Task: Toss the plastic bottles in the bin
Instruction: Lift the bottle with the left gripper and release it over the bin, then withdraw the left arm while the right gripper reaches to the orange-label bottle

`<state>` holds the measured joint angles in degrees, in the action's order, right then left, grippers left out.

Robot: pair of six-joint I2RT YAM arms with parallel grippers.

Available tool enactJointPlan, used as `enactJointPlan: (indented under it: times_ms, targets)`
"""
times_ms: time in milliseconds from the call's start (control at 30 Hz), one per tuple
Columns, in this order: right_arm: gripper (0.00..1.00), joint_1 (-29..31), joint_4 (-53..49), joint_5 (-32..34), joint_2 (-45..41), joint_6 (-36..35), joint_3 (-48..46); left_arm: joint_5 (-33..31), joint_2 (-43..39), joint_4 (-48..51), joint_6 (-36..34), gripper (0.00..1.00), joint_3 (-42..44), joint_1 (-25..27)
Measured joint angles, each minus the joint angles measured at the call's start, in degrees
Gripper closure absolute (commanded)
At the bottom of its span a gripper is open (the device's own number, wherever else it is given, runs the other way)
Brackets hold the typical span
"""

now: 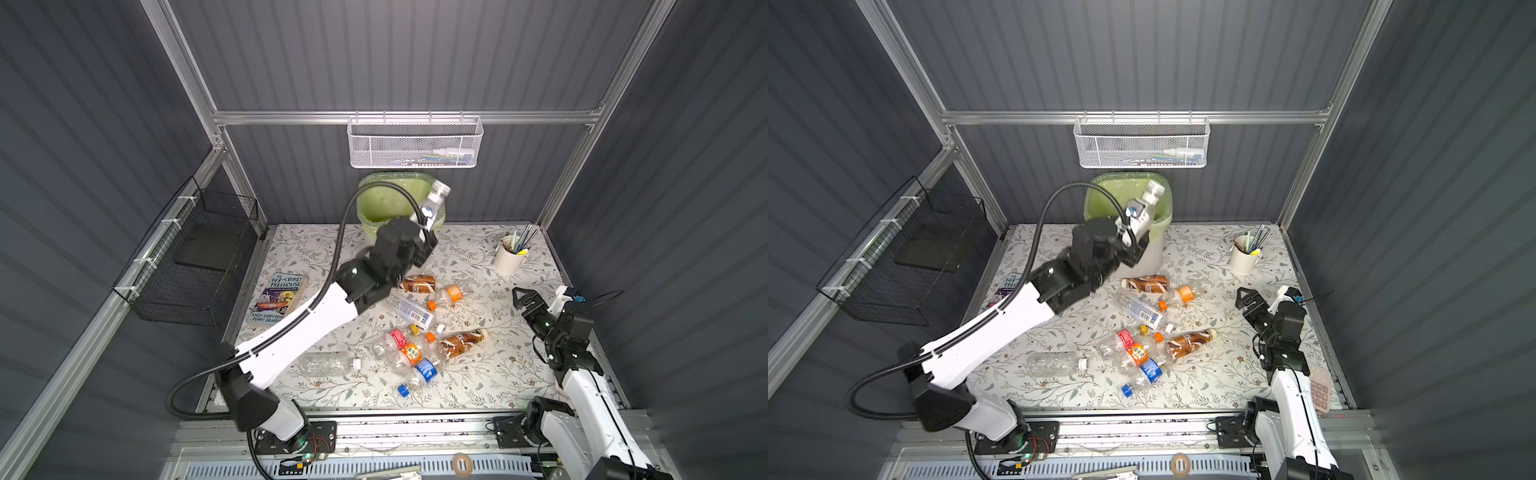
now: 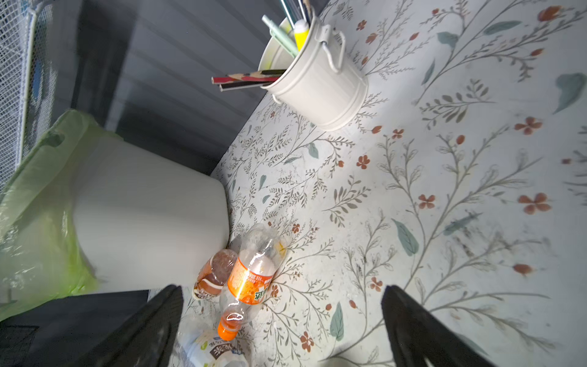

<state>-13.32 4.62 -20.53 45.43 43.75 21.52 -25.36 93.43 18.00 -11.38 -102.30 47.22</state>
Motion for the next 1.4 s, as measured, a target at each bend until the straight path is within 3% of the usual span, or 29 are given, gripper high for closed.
enactJointPlan:
  times_ms: [33,133,233,600,867,1100,1400]
  targets:
    - [0.01,0.2,-0.3,-0.3,0.0,-0.3,0.3,1.6,3.9,2.1,0.4,0.26,-5.9,-2.7]
    - [0.01,0.8,-3.0,-1.0,-0.1,-1.8,2.6,4.4,15.0,7.6,1.9,0.01,-21.3,-8.6]
    - [0.01,1.0,-5.6,-0.8,-1.6,-3.7,4.5,6.1,17.4,10.8,2.6,0.0,-21.8,-10.4]
    - [0.01,2.2,-9.8,0.2,-2.6,-4.8,4.8,6.3,-2.6,3.7,3.5,0.0,0.5,-8.3]
    - [0.01,7.5,-11.0,4.9,-1.1,-4.3,4.9,3.9,-15.5,-2.6,8.8,0.0,21.0,-8.3]
    - [0.01,16.6,-11.7,10.7,6.3,-1.3,8.0,-0.3,-22.1,-2.6,13.6,0.0,36.4,-8.3]
    - [0.01,25.6,-8.1,15.6,19.1,6.4,11.7,-7.8,-29.7,-3.2,18.4,0.0,45.8,-9.3]
